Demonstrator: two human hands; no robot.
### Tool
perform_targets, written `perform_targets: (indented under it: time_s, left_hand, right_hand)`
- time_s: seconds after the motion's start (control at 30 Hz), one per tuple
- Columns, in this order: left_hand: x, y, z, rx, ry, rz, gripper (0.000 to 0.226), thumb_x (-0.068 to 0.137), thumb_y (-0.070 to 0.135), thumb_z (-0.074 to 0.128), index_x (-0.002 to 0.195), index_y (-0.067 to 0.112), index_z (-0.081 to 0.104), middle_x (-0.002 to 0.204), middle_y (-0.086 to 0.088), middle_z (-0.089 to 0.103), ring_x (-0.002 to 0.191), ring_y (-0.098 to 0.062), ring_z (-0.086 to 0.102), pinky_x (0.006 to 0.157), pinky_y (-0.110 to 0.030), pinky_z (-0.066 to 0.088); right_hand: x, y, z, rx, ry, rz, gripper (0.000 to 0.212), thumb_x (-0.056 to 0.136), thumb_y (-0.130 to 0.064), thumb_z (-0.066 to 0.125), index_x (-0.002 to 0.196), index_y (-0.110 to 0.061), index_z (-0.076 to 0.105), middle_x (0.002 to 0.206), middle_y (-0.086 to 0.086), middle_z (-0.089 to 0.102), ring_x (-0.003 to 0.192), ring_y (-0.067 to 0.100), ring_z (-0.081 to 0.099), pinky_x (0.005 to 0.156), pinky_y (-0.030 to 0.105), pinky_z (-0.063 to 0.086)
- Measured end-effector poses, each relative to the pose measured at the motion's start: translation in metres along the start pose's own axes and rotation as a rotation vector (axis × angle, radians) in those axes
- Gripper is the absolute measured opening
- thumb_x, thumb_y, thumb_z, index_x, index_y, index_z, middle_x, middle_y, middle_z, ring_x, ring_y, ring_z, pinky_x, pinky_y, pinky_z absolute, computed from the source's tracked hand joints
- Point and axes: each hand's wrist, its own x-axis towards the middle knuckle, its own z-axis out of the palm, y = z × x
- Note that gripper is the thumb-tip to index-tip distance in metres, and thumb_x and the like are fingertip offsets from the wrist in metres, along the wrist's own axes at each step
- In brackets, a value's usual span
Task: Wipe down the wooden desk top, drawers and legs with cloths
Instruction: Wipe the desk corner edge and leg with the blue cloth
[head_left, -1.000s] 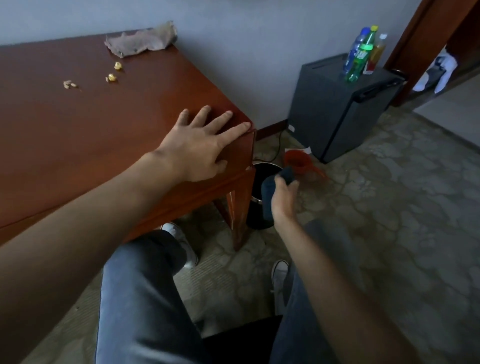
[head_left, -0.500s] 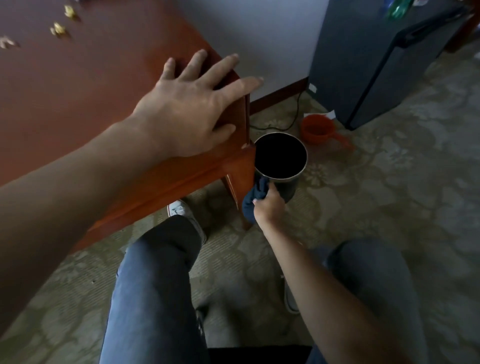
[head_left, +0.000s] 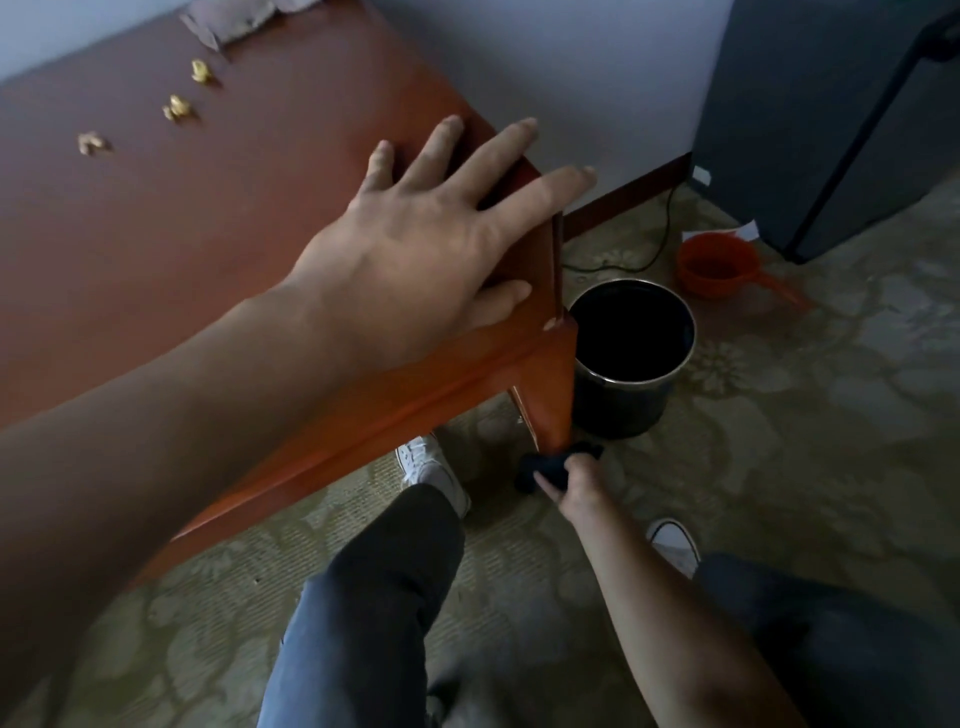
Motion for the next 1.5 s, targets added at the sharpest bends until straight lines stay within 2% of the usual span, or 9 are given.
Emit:
perform_targets:
  time_s: [0.07,0.17,0.3,0.6,0.9,1.07,1.13,1.4,1.5]
  left_hand:
    - [-0.001,0.001,0.0,-0.005,0.003,-0.004,0.082,0.101,0.053,0.053,0.159,0.051,-0.005,0.173,-0.001,-0.005,0.157,-0.043,0.002,0.119,-0.073,0.019]
    - [-0.002,0.003,0.001,0.022,0.021,0.003,0.084,0.1,0.053,0.054,0.16,0.049,-0.006,0.173,-0.003,-0.003,0.157,-0.044,0.005,0.118,-0.074,0.022]
    - [-0.004,0.005,0.003,0.107,0.047,0.035,0.084,0.102,0.053,0.048,0.161,0.043,-0.011,0.173,-0.003,-0.004,0.156,-0.047,0.009,0.117,-0.073,0.027]
    - [-0.003,0.003,0.007,0.156,0.062,0.062,0.079,0.102,0.051,0.048,0.163,0.04,-0.001,0.172,-0.007,0.005,0.153,-0.05,0.015,0.113,-0.075,0.031]
    - [-0.002,0.002,0.009,0.186,0.079,0.054,0.081,0.099,0.051,0.05,0.163,0.04,0.0,0.172,-0.009,0.01,0.152,-0.05,0.019,0.112,-0.075,0.032]
    - [-0.003,0.004,0.009,0.162,0.076,0.033,0.083,0.1,0.053,0.049,0.161,0.044,-0.005,0.173,-0.006,0.005,0.154,-0.048,0.014,0.115,-0.074,0.029]
    - [-0.003,0.004,0.01,0.163,0.079,0.027,0.083,0.1,0.054,0.049,0.161,0.044,-0.006,0.173,-0.006,0.004,0.154,-0.048,0.014,0.115,-0.073,0.029]
    - [-0.003,0.005,0.012,0.206,0.118,0.023,0.08,0.098,0.054,0.048,0.162,0.042,0.001,0.172,-0.006,0.01,0.153,-0.047,0.022,0.114,-0.069,0.034]
    - [-0.002,0.004,0.013,0.219,0.126,0.027,0.08,0.097,0.054,0.049,0.162,0.041,0.005,0.172,-0.007,0.014,0.152,-0.047,0.025,0.111,-0.068,0.037]
  right_hand:
    - [-0.018,0.001,0.002,0.11,-0.047,-0.069,0.027,0.107,-0.017,0.046,0.134,-0.014,0.048,0.134,0.017,0.048,0.12,0.033,0.054,0.095,0.045,0.057]
    - [-0.037,0.011,0.011,0.19,-0.043,-0.261,0.049,0.104,-0.014,0.056,0.15,-0.014,0.04,0.139,0.01,0.05,0.118,0.03,0.056,0.072,0.037,0.062]
    - [-0.036,0.02,0.015,0.135,0.002,-0.46,0.057,0.104,-0.02,0.057,0.156,-0.016,0.034,0.142,0.007,0.049,0.116,0.026,0.057,0.066,0.03,0.06]
    - [0.051,0.017,-0.015,0.125,0.05,0.044,0.044,0.108,-0.015,0.047,0.152,-0.015,0.04,0.153,0.022,0.04,0.136,0.042,0.046,0.105,0.049,0.051]
    - [0.04,0.008,-0.018,0.129,-0.021,0.001,0.048,0.106,-0.005,0.048,0.153,-0.01,0.037,0.154,0.02,0.038,0.14,0.041,0.041,0.1,0.049,0.051]
    - [0.008,-0.005,-0.029,0.1,-0.197,-0.084,0.026,0.099,0.004,0.058,0.122,-0.008,0.059,0.128,0.011,0.058,0.118,0.027,0.058,0.102,0.05,0.052]
    - [0.002,-0.006,-0.032,0.096,-0.224,-0.117,0.034,0.097,0.006,0.059,0.127,-0.011,0.061,0.128,0.01,0.062,0.114,0.025,0.061,0.095,0.048,0.056]
    - [0.06,0.013,-0.033,0.077,-0.007,0.027,0.048,0.101,0.012,0.043,0.146,-0.006,0.044,0.151,0.021,0.043,0.139,0.042,0.043,0.112,0.054,0.043]
    - [0.079,0.021,-0.033,0.072,0.076,0.057,0.05,0.103,0.011,0.04,0.151,-0.004,0.038,0.156,0.023,0.038,0.142,0.042,0.039,0.104,0.05,0.047]
